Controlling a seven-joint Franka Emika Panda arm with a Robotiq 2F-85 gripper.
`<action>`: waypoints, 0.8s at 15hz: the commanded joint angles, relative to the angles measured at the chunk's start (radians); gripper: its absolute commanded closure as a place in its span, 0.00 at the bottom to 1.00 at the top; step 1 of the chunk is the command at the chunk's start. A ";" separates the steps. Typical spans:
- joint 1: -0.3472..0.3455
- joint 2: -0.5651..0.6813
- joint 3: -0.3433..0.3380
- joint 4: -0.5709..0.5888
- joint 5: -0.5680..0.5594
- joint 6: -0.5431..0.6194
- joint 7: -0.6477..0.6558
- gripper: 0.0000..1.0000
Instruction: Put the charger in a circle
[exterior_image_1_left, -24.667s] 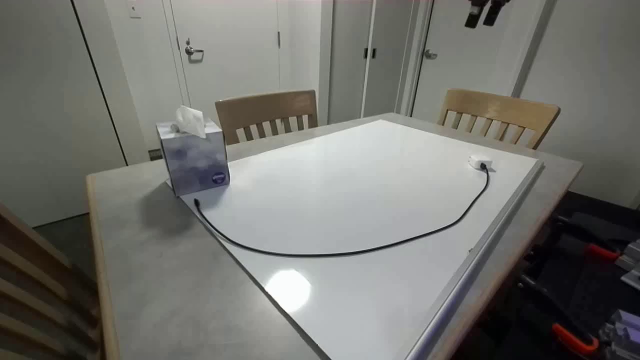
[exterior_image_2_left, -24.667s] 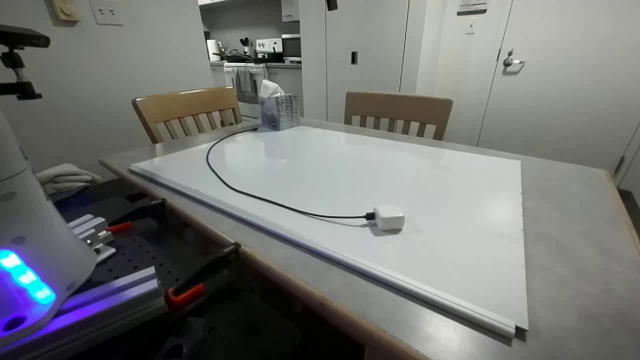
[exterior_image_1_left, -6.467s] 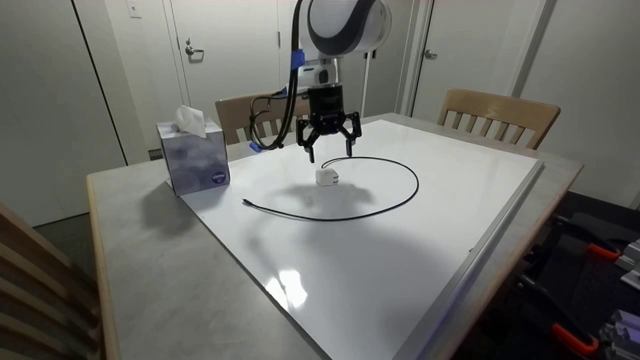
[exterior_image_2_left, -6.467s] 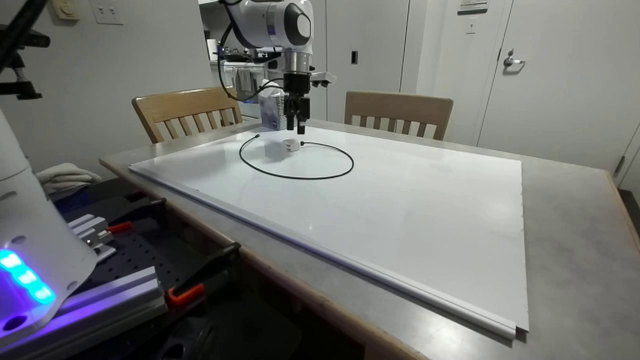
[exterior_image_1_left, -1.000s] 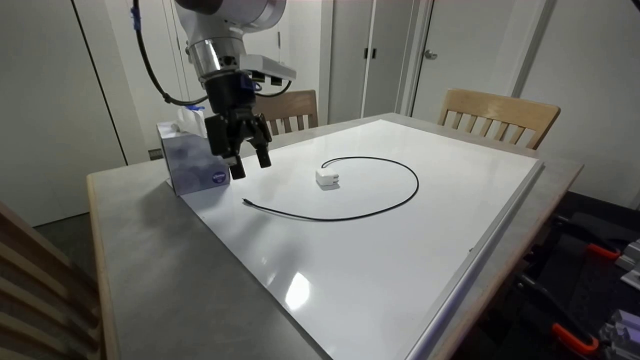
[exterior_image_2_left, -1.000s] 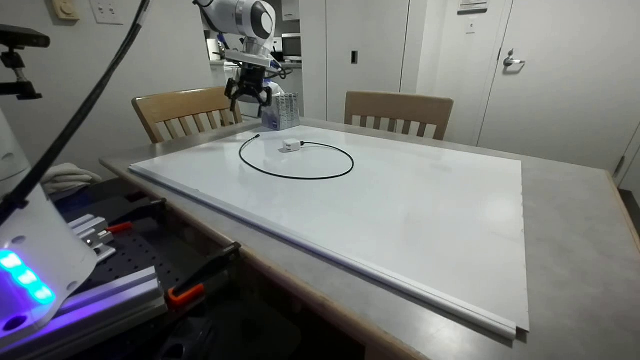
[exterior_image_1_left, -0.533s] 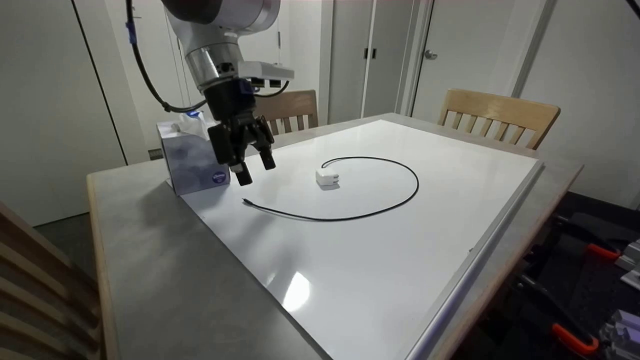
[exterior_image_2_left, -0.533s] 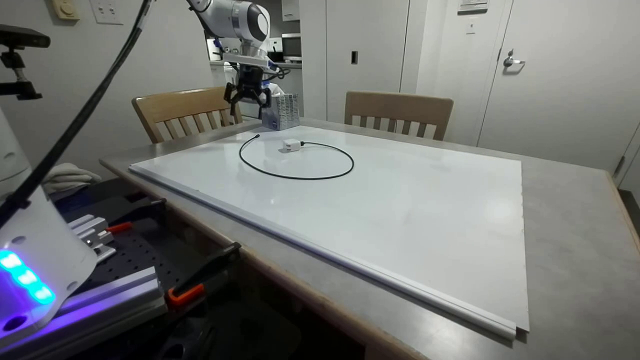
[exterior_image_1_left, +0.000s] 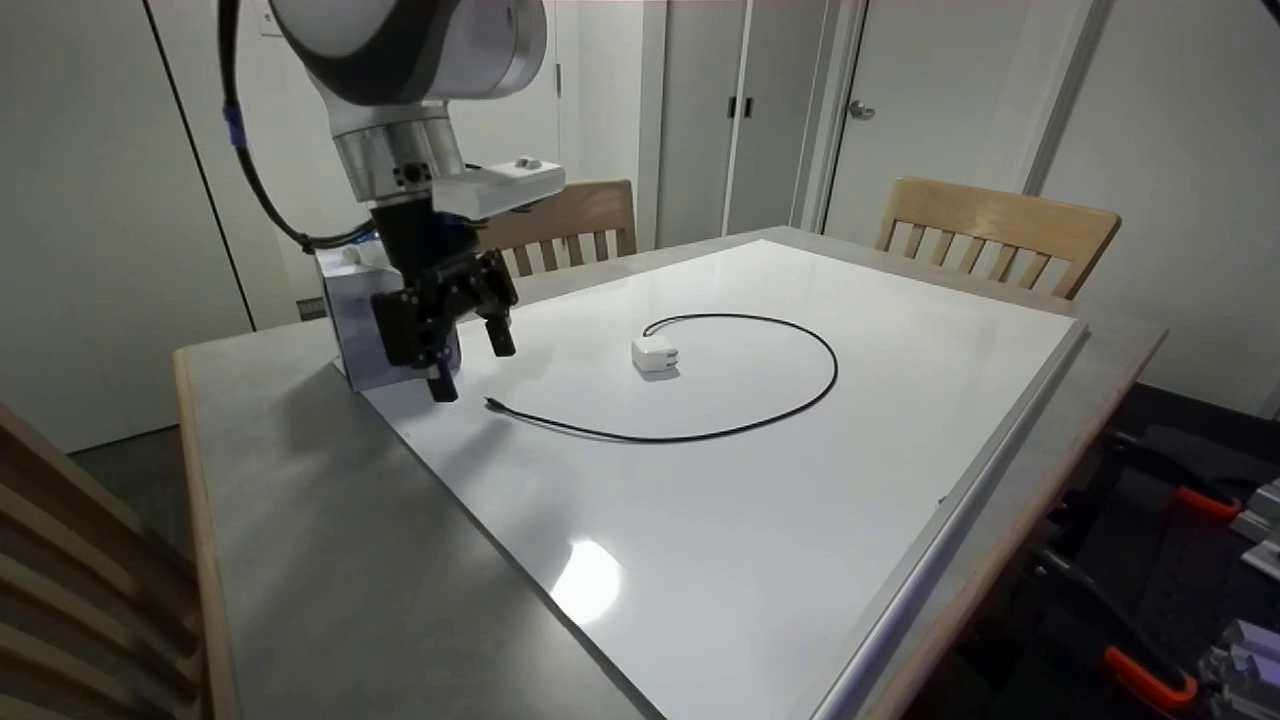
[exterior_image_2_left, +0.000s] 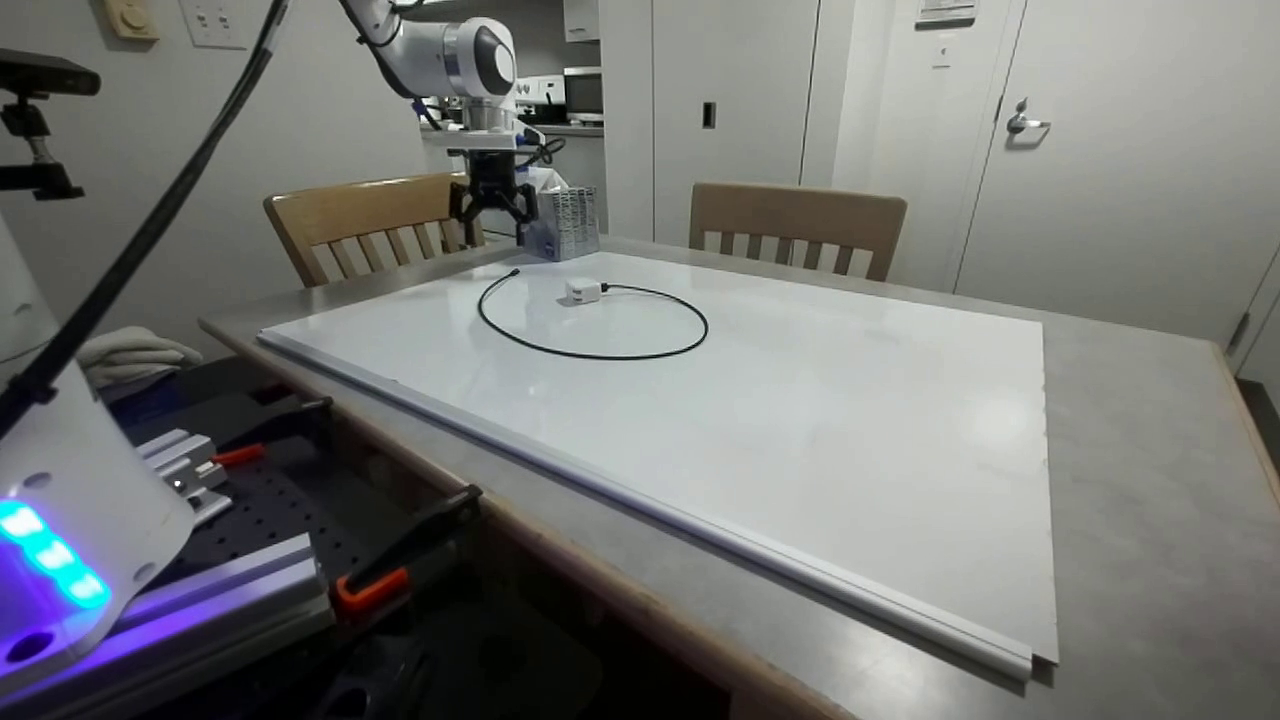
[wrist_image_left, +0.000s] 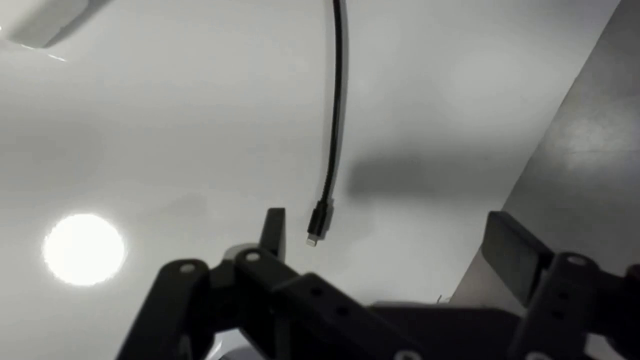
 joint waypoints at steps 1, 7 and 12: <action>0.036 -0.081 -0.030 -0.164 -0.044 0.141 0.110 0.00; 0.058 -0.174 -0.033 -0.367 -0.063 0.263 0.278 0.00; 0.058 -0.154 -0.026 -0.362 -0.056 0.282 0.273 0.00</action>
